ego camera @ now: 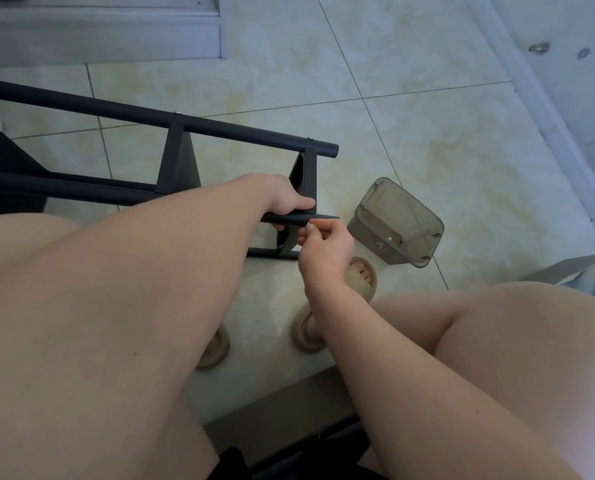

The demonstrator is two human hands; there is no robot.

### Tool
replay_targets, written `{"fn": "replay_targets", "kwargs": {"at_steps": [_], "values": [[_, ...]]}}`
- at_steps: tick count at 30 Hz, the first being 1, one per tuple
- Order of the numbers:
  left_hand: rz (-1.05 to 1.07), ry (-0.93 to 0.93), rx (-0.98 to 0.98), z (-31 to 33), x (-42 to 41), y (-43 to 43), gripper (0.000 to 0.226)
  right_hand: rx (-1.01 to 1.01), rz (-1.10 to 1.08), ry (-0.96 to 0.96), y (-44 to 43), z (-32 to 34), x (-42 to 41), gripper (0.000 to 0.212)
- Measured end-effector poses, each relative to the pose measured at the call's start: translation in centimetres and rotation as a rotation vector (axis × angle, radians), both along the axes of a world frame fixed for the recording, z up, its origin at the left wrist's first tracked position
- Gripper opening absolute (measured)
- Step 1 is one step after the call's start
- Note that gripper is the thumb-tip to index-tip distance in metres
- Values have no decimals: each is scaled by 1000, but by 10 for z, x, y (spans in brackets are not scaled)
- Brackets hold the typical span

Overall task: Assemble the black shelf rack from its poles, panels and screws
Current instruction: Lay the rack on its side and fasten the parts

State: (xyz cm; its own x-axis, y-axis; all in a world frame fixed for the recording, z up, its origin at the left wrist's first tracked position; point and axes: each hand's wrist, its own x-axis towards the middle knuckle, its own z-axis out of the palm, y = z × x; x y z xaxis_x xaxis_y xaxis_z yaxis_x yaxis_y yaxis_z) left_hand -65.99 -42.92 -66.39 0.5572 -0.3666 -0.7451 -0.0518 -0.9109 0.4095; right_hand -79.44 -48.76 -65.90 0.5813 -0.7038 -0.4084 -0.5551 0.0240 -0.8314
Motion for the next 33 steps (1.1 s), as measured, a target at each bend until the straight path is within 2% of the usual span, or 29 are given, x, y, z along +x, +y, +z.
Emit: {"fn": "replay_targets", "kwargs": {"at_steps": [6,11,13,16,21,27,33], "values": [[-14,24,30,2,-1,1,59,22,4,58,-2,3,0,25],[-18,15,43,1,-3,-3,59,-145,179,80,-5,7,-5,28],[-12,8,40,2,-3,-3,59,-150,205,80,-9,9,-4,28],[-7,10,34,4,-3,-3,62,-101,187,84,-13,9,-2,26],[-13,-1,9,5,-4,-1,61,137,-3,16,-9,7,-2,18],[-1,14,-14,2,-5,0,62,-145,199,10,-6,9,-14,30],[24,10,-23,2,-6,0,58,-144,185,-54,-5,9,-24,30]]}}
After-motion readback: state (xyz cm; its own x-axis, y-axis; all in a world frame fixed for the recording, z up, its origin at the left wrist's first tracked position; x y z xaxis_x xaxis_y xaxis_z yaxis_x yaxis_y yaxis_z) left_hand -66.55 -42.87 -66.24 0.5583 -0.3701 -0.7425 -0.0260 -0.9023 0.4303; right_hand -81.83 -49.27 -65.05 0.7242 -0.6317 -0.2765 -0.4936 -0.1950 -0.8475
